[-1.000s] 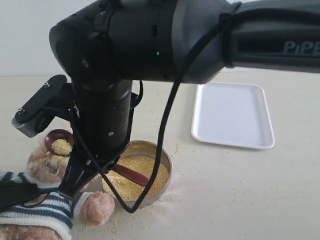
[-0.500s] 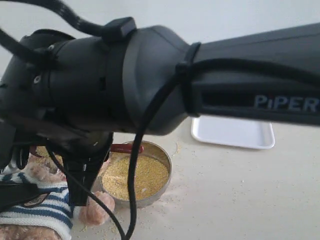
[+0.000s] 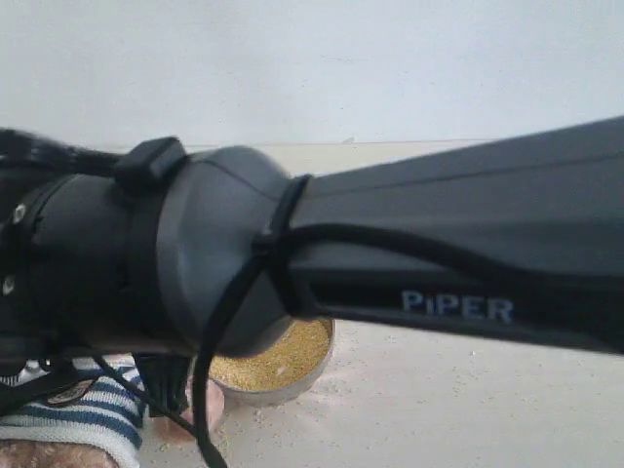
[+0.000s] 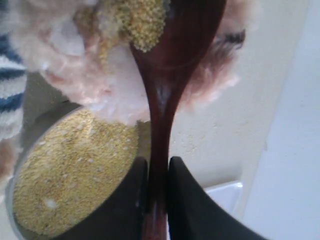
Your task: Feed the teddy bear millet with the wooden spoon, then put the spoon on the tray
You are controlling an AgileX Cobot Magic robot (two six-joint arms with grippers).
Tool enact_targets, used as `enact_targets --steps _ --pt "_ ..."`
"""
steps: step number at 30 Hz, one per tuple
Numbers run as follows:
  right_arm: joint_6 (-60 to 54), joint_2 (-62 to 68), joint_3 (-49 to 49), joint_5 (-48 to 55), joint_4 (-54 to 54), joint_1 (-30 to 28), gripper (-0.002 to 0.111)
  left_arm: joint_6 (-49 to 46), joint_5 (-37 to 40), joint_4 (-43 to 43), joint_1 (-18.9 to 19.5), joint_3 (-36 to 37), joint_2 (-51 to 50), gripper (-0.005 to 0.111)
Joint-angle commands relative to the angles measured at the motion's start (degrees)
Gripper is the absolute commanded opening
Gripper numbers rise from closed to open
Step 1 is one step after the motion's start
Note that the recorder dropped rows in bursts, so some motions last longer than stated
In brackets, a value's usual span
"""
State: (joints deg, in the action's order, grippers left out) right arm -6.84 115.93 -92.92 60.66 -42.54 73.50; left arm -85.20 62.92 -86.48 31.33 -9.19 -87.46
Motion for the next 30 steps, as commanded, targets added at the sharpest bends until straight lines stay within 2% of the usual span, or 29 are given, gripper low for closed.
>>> enact_targets --steps 1,10,19,22,27,30 --pt "2.3 0.5 -0.3 0.6 -7.6 2.5 0.000 0.3 1.5 0.4 0.1 0.2 0.1 0.005" --pt "2.0 0.8 -0.3 9.3 -10.1 3.0 0.000 0.3 1.5 0.4 0.1 0.2 0.1 0.005" --pt "0.9 -2.6 -0.3 9.3 -3.5 2.9 0.000 0.3 1.5 0.0 0.1 0.2 0.1 0.005" --pt "-2.8 -6.3 -0.3 9.3 2.2 1.1 0.000 0.2 1.5 -0.2 0.1 0.2 0.1 0.005" --pt "-8.8 -12.4 -0.3 9.3 18.6 -5.5 0.000 0.1 1.5 -0.3 0.1 0.2 0.1 0.005" --pt "-9.6 -14.3 -0.3 9.3 24.4 -9.6 0.000 0.1 1.5 -0.3 0.1 0.2 0.1 0.005"
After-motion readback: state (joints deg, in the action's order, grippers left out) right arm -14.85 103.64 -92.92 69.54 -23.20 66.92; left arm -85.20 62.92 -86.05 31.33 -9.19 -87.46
